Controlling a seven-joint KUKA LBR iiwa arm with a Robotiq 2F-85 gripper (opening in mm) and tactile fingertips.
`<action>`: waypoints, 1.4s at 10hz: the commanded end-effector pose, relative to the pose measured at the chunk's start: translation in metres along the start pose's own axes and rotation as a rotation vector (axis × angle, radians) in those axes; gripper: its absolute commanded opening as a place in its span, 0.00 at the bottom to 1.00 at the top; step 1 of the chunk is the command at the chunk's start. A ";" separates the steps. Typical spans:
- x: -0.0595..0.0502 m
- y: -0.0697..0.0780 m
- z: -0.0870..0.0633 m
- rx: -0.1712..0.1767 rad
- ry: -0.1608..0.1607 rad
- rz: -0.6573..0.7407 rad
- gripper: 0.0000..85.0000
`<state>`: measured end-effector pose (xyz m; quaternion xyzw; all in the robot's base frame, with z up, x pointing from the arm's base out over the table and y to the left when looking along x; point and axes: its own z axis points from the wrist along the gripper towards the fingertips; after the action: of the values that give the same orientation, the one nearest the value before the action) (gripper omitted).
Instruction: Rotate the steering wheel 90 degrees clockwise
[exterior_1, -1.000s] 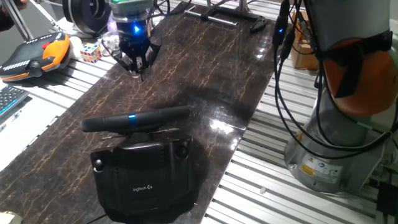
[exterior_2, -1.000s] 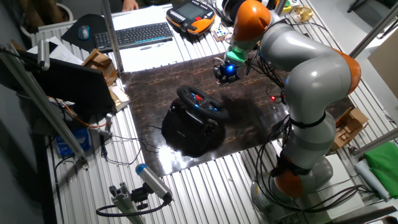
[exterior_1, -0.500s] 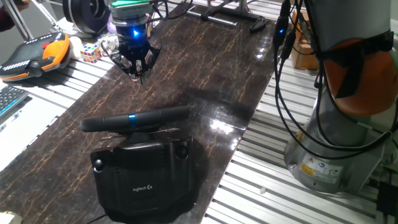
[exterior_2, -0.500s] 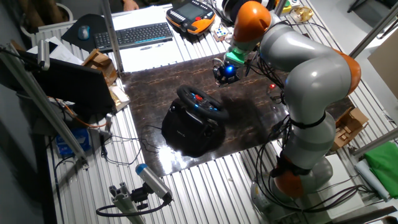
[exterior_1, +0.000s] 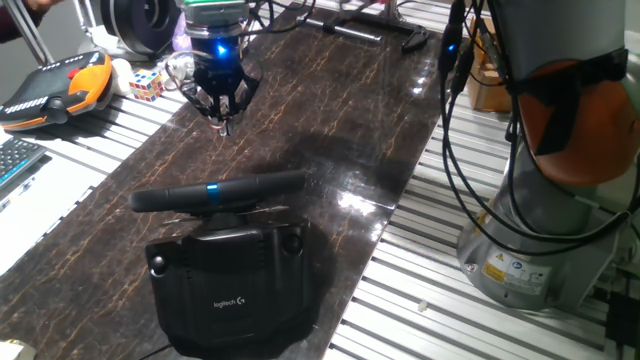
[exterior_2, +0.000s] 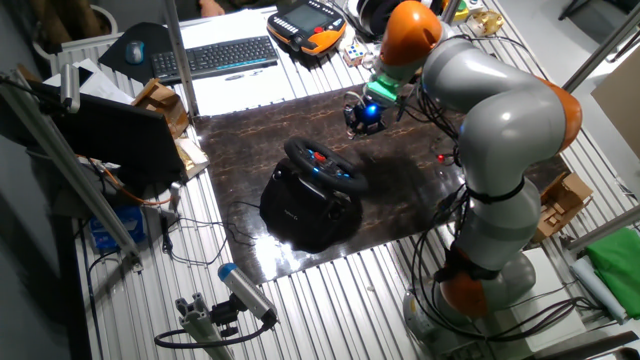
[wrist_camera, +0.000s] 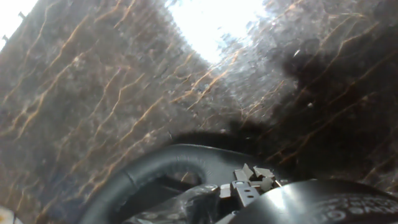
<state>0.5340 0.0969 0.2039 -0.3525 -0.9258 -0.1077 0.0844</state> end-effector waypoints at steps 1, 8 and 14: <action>0.000 0.000 0.000 -0.001 -0.015 0.085 0.01; 0.013 0.035 0.001 -0.015 0.020 0.265 0.01; 0.044 0.079 0.009 -0.054 0.125 0.355 0.01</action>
<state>0.5532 0.1866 0.2163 -0.5051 -0.8380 -0.1404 0.1513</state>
